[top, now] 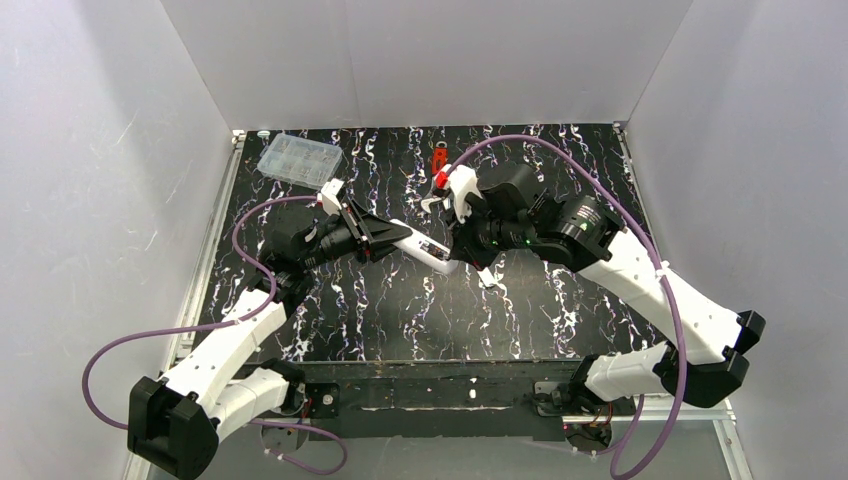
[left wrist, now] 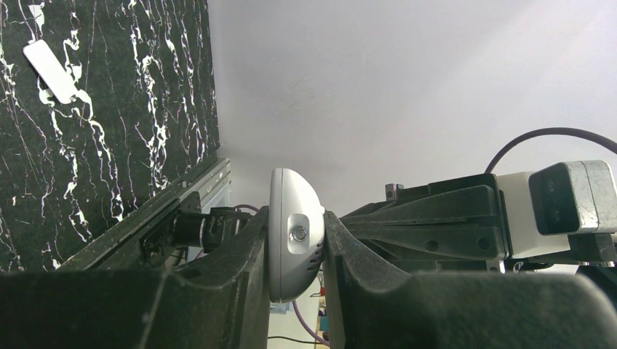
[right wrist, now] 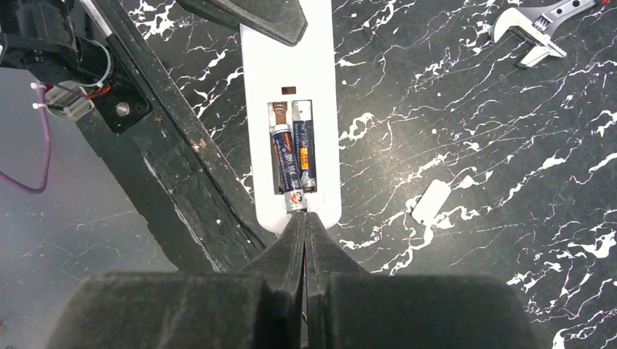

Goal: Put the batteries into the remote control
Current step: Load the battery into the remote control.

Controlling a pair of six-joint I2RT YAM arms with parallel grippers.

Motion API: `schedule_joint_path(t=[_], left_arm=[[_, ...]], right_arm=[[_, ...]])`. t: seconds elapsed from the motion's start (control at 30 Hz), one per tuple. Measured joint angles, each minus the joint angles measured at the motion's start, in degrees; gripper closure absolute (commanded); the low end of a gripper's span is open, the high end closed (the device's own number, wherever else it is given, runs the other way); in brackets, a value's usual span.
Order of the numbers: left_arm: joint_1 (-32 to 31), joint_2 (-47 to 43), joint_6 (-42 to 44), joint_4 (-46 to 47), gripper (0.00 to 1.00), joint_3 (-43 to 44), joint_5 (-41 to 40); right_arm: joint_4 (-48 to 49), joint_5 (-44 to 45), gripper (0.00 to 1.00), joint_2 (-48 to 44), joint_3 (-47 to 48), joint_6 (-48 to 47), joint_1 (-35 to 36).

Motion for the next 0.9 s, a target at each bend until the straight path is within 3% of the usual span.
schedule_joint_path(t=[0.9], left_arm=[[-0.1, 0.3, 0.2, -0.1, 1.0, 0.0, -0.3]], right_arm=[[1.1, -1.8, 0.99, 1.3, 0.0, 0.0, 0.0]])
